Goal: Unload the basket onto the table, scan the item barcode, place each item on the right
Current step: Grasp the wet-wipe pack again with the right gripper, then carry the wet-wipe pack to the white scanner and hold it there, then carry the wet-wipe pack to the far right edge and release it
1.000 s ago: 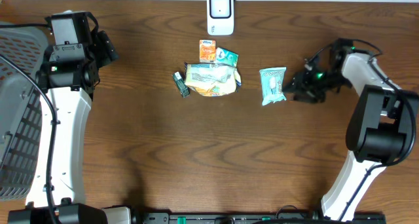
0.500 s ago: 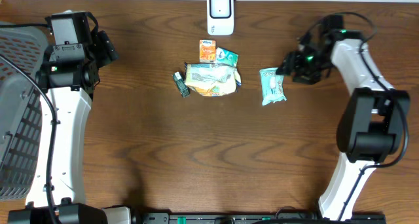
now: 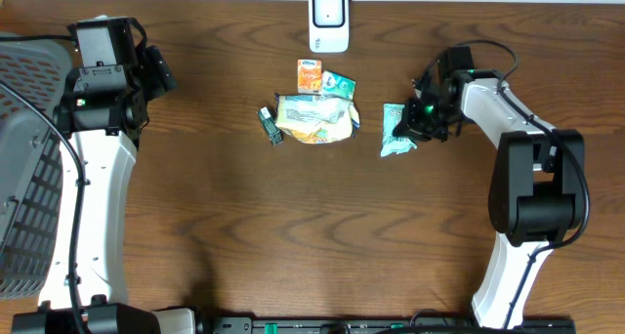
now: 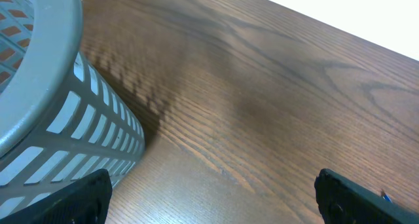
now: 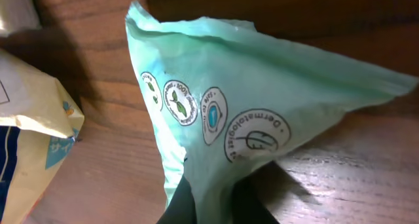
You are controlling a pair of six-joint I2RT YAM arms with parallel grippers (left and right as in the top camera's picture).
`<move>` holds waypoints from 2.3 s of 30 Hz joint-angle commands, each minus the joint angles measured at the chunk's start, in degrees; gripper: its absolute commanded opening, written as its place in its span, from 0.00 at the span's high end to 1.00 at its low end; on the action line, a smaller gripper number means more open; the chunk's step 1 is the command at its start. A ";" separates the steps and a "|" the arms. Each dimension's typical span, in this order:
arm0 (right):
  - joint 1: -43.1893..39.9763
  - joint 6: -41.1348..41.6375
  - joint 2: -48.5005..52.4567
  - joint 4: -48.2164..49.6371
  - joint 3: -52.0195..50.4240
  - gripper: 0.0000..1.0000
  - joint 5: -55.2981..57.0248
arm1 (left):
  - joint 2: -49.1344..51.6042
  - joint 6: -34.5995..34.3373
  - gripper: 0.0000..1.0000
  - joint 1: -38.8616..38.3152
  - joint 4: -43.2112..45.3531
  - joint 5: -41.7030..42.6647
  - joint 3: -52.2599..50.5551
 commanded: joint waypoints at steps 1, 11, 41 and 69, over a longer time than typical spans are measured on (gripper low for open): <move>0.31 0.87 0.15 -0.11 -0.15 0.99 1.25 | 0.37 0.72 0.02 0.24 -0.07 -0.55 0.48; 0.50 3.10 0.15 10.60 14.60 0.99 -7.85 | 0.37 0.74 0.02 0.24 -0.07 -0.55 0.48; 11.47 27.34 17.09 43.69 37.68 0.99 1.25 | 0.37 0.74 0.02 0.24 -0.07 -0.55 0.48; -0.79 23.50 19.43 31.85 41.46 0.99 -2.05 | 0.37 0.74 0.02 0.24 -0.07 -0.55 0.48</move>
